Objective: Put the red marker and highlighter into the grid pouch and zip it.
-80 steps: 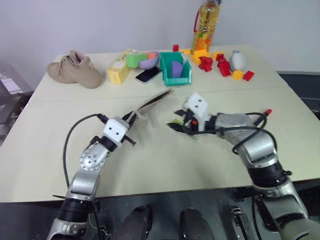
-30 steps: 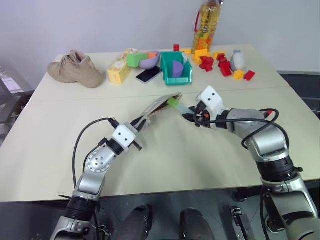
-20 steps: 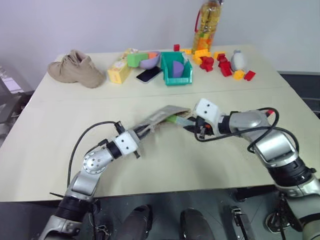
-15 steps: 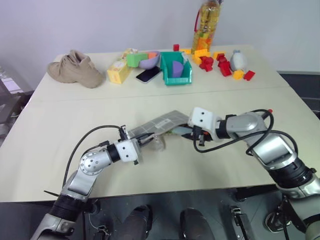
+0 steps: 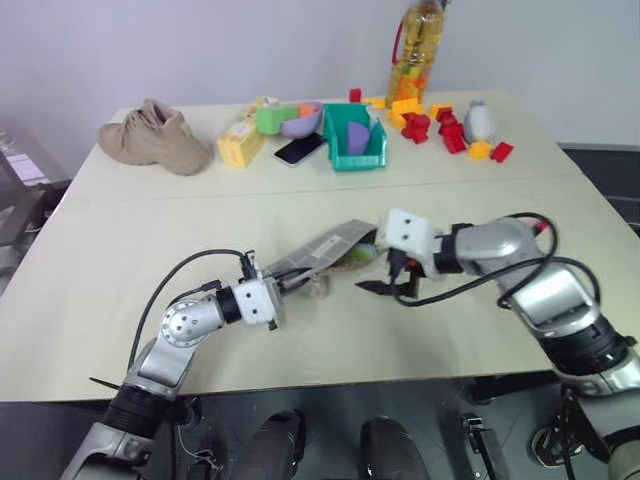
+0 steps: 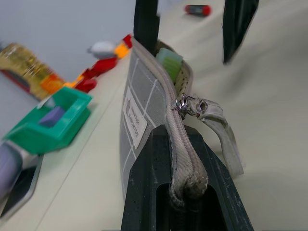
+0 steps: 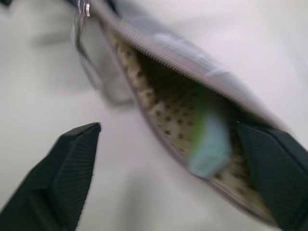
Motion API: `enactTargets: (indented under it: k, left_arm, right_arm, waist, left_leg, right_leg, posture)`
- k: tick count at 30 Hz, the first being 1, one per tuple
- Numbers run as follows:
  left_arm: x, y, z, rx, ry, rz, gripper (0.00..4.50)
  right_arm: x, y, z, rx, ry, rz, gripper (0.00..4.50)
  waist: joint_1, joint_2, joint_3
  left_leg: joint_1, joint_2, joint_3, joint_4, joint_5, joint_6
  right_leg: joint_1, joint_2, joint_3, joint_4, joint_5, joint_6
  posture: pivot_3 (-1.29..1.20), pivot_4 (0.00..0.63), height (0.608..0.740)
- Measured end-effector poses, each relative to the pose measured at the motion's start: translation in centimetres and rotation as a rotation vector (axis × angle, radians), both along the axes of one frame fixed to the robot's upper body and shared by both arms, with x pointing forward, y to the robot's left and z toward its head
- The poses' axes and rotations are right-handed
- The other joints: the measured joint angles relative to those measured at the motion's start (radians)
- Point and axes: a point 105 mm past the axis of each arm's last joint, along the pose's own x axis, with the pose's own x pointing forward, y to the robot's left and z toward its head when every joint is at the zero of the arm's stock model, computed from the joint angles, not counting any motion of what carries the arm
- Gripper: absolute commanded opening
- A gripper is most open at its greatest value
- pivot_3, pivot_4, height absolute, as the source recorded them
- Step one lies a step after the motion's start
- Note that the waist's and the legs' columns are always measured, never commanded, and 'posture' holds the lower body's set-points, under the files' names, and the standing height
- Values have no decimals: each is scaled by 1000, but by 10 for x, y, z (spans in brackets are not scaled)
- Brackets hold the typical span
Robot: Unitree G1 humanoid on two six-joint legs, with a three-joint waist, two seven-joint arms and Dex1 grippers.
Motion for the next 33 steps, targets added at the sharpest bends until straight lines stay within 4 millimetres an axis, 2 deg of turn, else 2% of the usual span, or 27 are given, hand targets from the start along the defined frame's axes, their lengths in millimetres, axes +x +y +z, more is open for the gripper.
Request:
enactTargets:
  k: [3,5,6,9,11,14,16,21,24,26,27,28,33]
  left_arm:
    - [6,-1,2,-63,26,55,0]
    - [9,-2,4,-102,38,87,0]
    - [11,-3,4,-120,43,103,0]
    - [16,-7,6,-182,60,155,0]
    - [20,-8,8,-213,65,181,0]
    - [25,-11,10,-245,68,211,0]
    - [27,-14,10,-248,69,216,0]
    - [28,-18,8,-249,81,207,0]
    - [28,-19,7,-247,83,204,0]
    - [28,-19,7,-246,84,203,0]
    - [28,-19,7,-246,84,203,0]
    - [28,-19,7,-246,84,203,0]
    - [29,-18,6,-245,86,206,0]
  right_arm:
    - [4,-21,25,136,-29,-97,4424]
    - [14,-41,28,189,-32,-206,4424]
    - [21,-54,26,215,-20,-280,4424]
    - [47,-114,15,350,46,-631,4424]
    - [54,-151,5,370,58,-843,4424]
    - [55,-194,-9,346,28,-1107,4424]
    - [52,-208,-19,333,24,-1211,4424]
    - [47,-220,-51,374,86,-1401,4424]
    - [46,-219,-73,412,163,-1466,4424]
    - [47,-218,-73,446,168,-1479,4424]
    - [47,-219,-73,452,170,-1488,3894]
    - [48,-220,-74,456,169,-1501,3550]
    - [50,-225,-74,476,165,-1531,827]
  waist:
    - [0,0,0]
    - [0,0,0]
    - [0,0,0]
    - [1,0,0]
    - [1,0,0]
    - [0,0,0]
    - [-4,0,0]
    - [-7,0,0]
    - [-6,1,0]
    - [-6,1,0]
    - [-6,1,0]
    - [-7,1,0]
    - [-11,1,0]
  left_leg:
    - [0,0,0,1,0,0]
    - [0,0,0,1,0,0]
    - [0,0,0,1,0,0]
    - [0,0,0,1,0,0]
    - [0,0,0,1,0,0]
    - [0,0,1,0,0,0]
    - [0,0,2,0,0,0]
    - [1,0,2,1,0,0]
    - [1,0,2,1,0,0]
    - [1,0,2,1,0,0]
    - [1,0,2,1,0,0]
    - [1,0,2,1,0,0]
    - [1,0,2,1,0,0]
  right_leg:
    - [1,0,0,0,0,0]
    - [1,0,0,0,0,1]
    - [1,0,0,0,0,1]
    - [1,0,0,0,1,1]
    - [1,0,0,0,1,1]
    - [0,0,1,0,1,1]
    - [0,0,1,0,1,1]
    - [1,0,1,1,1,1]
    - [0,0,2,1,1,1]
    - [0,0,2,1,1,1]
    - [1,0,2,1,1,1]
    - [1,0,2,2,1,1]
    - [1,0,2,2,1,1]
  posture:
    - [0,150,740]
    - [0,150,740]
    - [0,150,740]
    - [0,150,740]
    - [0,150,740]
    - [0,150,740]
    - [0,150,740]
    - [0,150,740]
    - [0,150,740]
    - [0,150,740]
    - [0,150,740]
    - [0,150,740]
    - [0,150,740]
